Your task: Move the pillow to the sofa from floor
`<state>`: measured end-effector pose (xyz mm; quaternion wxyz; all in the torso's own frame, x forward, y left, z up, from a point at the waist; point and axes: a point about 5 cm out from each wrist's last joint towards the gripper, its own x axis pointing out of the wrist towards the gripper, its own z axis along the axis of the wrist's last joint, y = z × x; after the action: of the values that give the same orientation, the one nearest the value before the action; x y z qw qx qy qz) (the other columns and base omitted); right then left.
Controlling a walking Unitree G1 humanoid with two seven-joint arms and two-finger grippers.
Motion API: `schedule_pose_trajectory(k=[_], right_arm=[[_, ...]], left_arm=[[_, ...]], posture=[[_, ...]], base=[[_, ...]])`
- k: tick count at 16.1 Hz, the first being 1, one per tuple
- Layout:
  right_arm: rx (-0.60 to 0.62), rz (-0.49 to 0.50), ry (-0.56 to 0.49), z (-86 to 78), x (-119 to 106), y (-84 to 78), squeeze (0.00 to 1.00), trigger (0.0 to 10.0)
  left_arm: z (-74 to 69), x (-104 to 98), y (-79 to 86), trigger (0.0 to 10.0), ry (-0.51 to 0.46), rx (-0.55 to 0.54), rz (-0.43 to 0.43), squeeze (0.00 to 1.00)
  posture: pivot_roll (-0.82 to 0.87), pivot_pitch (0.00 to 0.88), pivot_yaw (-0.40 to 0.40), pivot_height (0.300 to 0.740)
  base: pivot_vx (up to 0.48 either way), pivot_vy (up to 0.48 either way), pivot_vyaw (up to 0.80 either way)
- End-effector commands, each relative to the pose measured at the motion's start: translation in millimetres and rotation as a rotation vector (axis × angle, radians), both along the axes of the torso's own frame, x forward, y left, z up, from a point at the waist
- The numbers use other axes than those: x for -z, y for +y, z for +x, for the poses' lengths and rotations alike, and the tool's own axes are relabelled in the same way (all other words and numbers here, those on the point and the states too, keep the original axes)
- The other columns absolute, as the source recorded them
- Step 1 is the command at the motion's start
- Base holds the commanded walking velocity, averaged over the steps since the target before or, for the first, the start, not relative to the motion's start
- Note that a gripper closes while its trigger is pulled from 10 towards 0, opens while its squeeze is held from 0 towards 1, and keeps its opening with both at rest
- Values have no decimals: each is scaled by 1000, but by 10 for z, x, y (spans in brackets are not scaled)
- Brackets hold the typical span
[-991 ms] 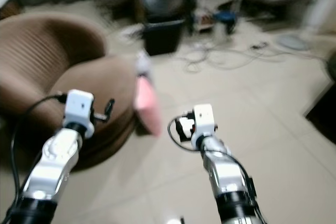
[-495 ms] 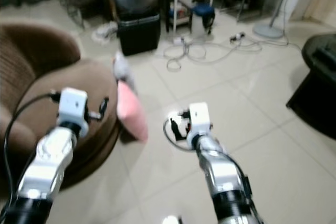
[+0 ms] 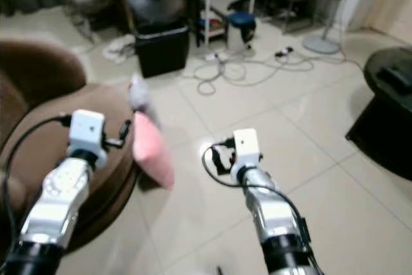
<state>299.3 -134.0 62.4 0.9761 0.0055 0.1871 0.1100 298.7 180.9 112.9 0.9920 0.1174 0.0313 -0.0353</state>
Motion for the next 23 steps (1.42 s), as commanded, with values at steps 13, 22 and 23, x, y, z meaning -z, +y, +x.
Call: schedule_pose_trajectory(k=[13, 22, 23], right_arm=[[-135, 46, -241, 53, -214, 62, 0, 10000], [-79, 46, -149, -6, -41, -56, 0, 10000], [-77, 46, -150, 1, -46, -56, 0, 10000]], left_arm=[[-280, 83, 70, 10000, -45, -19, -57, 0], [-238, 88, 55, 10000, -20, 21, -32, 0], [-227, 84, 55, 10000, -19, 23, -32, 0]], posture=[[98, 0, -55, 740], [79, 0, -20, 740], [65, 0, -6, 740]], base=[[359, 0, 123], [354, 0, 178], [356, 0, 0]])
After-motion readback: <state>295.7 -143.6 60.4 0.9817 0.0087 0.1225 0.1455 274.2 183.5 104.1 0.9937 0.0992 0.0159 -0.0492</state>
